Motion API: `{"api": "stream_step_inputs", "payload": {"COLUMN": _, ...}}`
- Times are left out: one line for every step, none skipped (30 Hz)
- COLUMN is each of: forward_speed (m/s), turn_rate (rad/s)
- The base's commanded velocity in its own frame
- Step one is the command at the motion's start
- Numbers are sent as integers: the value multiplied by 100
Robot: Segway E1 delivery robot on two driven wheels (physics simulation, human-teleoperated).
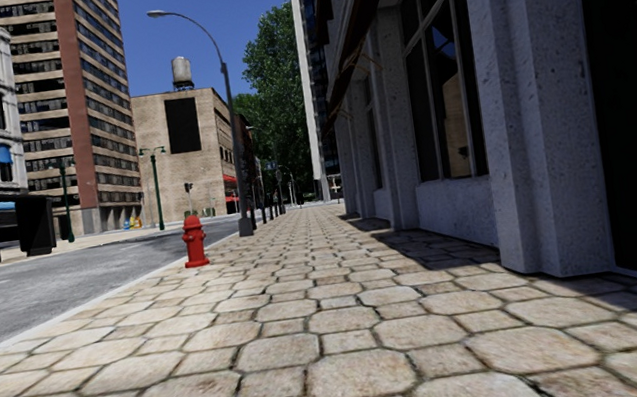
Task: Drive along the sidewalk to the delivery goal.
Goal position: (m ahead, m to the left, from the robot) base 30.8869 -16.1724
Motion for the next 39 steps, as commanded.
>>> {"api": "stream_step_inputs", "payload": {"forward_speed": 200, "turn_rate": 0}}
{"api": "stream_step_inputs", "payload": {"forward_speed": 200, "turn_rate": 0}}
{"api": "stream_step_inputs", "payload": {"forward_speed": 200, "turn_rate": 0}}
{"api": "stream_step_inputs", "payload": {"forward_speed": 200, "turn_rate": 0}}
{"api": "stream_step_inputs", "payload": {"forward_speed": 200, "turn_rate": 0}}
{"api": "stream_step_inputs", "payload": {"forward_speed": 200, "turn_rate": 0}}
{"api": "stream_step_inputs", "payload": {"forward_speed": 200, "turn_rate": 0}}
{"api": "stream_step_inputs", "payload": {"forward_speed": 200, "turn_rate": 0}}
{"api": "stream_step_inputs", "payload": {"forward_speed": 200, "turn_rate": 0}}
{"api": "stream_step_inputs", "payload": {"forward_speed": 200, "turn_rate": 0}}
{"api": "stream_step_inputs", "payload": {"forward_speed": 200, "turn_rate": 0}}
{"api": "stream_step_inputs", "payload": {"forward_speed": 200, "turn_rate": 0}}
{"api": "stream_step_inputs", "payload": {"forward_speed": 200, "turn_rate": 0}}
{"api": "stream_step_inputs", "payload": {"forward_speed": 200, "turn_rate": 0}}
{"api": "stream_step_inputs", "payload": {"forward_speed": 200, "turn_rate": 0}}
{"api": "stream_step_inputs", "payload": {"forward_speed": 200, "turn_rate": 0}}
{"api": "stream_step_inputs", "payload": {"forward_speed": 200, "turn_rate": 0}}
{"api": "stream_step_inputs", "payload": {"forward_speed": 200, "turn_rate": 0}}
{"api": "stream_step_inputs", "payload": {"forward_speed": 200, "turn_rate": 0}}
{"api": "stream_step_inputs", "payload": {"forward_speed": 200, "turn_rate": 0}}
{"api": "stream_step_inputs", "payload": {"forward_speed": 200, "turn_rate": 0}}
{"api": "stream_step_inputs", "payload": {"forward_speed": 200, "turn_rate": 0}}
{"api": "stream_step_inputs", "payload": {"forward_speed": 200, "turn_rate": 0}}
{"api": "stream_step_inputs", "payload": {"forward_speed": 200, "turn_rate": 0}}
{"api": "stream_step_inputs", "payload": {"forward_speed": 200, "turn_rate": 0}}
{"api": "stream_step_inputs", "payload": {"forward_speed": 200, "turn_rate": 0}}
{"api": "stream_step_inputs", "payload": {"forward_speed": 200, "turn_rate": 0}}
{"api": "stream_step_inputs", "payload": {"forward_speed": 200, "turn_rate": 0}}
{"api": "stream_step_inputs", "payload": {"forward_speed": 200, "turn_rate": 0}}
{"api": "stream_step_inputs", "payload": {"forward_speed": 200, "turn_rate": 0}}
{"api": "stream_step_inputs", "payload": {"forward_speed": 200, "turn_rate": 0}}
{"api": "stream_step_inputs", "payload": {"forward_speed": 200, "turn_rate": 0}}
{"api": "stream_step_inputs", "payload": {"forward_speed": 200, "turn_rate": 0}}
{"api": "stream_step_inputs", "payload": {"forward_speed": 200, "turn_rate": 0}}
{"api": "stream_step_inputs", "payload": {"forward_speed": 200, "turn_rate": 0}}
{"api": "stream_step_inputs", "payload": {"forward_speed": 200, "turn_rate": 0}}
{"api": "stream_step_inputs", "payload": {"forward_speed": 200, "turn_rate": 0}}
{"api": "stream_step_inputs", "payload": {"forward_speed": 200, "turn_rate": 0}}
{"api": "stream_step_inputs", "payload": {"forward_speed": 200, "turn_rate": 0}}
